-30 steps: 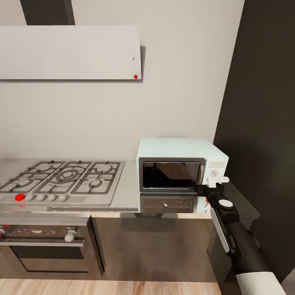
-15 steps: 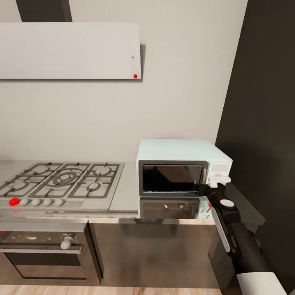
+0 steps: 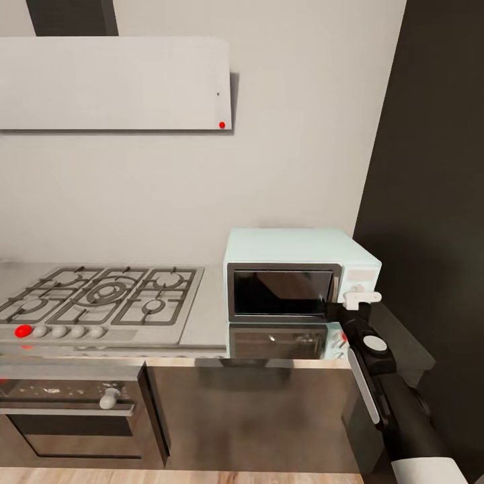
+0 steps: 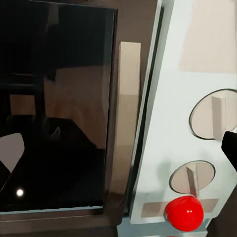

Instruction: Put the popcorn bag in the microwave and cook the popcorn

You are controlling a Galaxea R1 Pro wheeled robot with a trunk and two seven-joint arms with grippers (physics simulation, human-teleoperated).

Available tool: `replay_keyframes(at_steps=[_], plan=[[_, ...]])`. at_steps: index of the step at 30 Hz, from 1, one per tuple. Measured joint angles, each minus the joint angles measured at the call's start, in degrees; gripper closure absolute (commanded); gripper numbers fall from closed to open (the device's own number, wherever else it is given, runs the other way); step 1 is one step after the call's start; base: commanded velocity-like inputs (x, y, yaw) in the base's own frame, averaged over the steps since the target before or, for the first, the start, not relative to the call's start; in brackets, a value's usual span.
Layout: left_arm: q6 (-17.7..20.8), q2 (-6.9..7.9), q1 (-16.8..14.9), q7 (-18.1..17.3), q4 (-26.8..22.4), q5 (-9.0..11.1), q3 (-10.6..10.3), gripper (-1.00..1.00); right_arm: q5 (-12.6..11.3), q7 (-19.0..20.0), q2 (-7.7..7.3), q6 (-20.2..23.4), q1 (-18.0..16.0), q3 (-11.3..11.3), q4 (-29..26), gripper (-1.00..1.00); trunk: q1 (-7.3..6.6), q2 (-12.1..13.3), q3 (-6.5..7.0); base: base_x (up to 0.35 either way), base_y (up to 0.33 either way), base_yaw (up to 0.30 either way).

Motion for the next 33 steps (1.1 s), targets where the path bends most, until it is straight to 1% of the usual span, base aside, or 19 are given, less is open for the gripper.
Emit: replay_keyframes(at_steps=[3, 8, 11, 21, 23, 24, 25, 27, 33], plan=[[0.0, 0.0, 0.0, 0.0, 0.0, 0.0, 0.0, -1.0, 0.0, -0.07, 0.0, -0.14, 0.03, -0.01, 0.0, -1.0, 0.0, 0.0, 0.0, 0.0, 0.0, 0.0], [0.0, 0.0, 0.0, 0.0, 0.0, 0.0, 0.0, -1.0, -0.1, -0.09, 0.01, -1.86, 0.42, -0.02, 0.08, -1.0, 0.0, 0.0, 0.0, 0.0, 0.0, 0.0], [0.0, 0.0, 0.0, 0.0, 0.0, 0.0, 0.0, -1.0, -0.56, -0.13, 0.0, -2.98, 0.65, -0.02, 0.17, -1.0, 0.0, 0.0, 0.0, 0.0, 0.0, 0.0], [0.0, 0.0, 0.0, 0.0, 0.0, 0.0, 0.0, -1.0, -0.85, -0.17, 0.08, -3.24, 0.65, -0.14, 1.25, -1.0, 0.0, 0.0, 0.0, 0.0, 0.0, 0.0], [0.0, 0.0, 0.0, 0.0, 0.0, 0.0, 0.0, -1.0, -0.87, -0.2, 0.1, -3.29, 0.55, -0.23, 2.43, -1.0, 0.0, 0.0, 0.0, 0.0, 0.0, 0.0], [0.0, 0.0, 0.0, 0.0, 0.0, 0.0, 0.0, -1.0, -0.89, -0.17, 0.11, -3.56, 0.28, -0.31, 4.15, -1.0, 0.0, 0.0, 0.0, 0.0, 0.0, 0.0], [0.0, 0.0, 0.0, 0.0, 0.0, 0.0, 0.0, -1.0, -0.88, -0.18, 0.14, -4.45, 0.16, -0.28, 5.03, -1.0, 0.0, 0.0, 0.0, 0.0, 0.0, 0.0], [0.0, 0.0, 0.0, 0.0, 0.0, 0.0, 0.0, -1.0, -0.88, -0.26, 0.17, -6.4, 0.13, -0.22, 5.7, -1.0, 0.0, 0.0, 0.0, 0.0, 0.0, 0.0], [0.0, 0.0, 0.0, 0.0, 0.0, 0.0, 0.0, -1.0, -0.88, -0.3, 0.18, -7.31, 0.17, -0.2, 5.84, -1.0, 0.0, 0.0, 0.0, 0.0, 0.0, 0.0]])
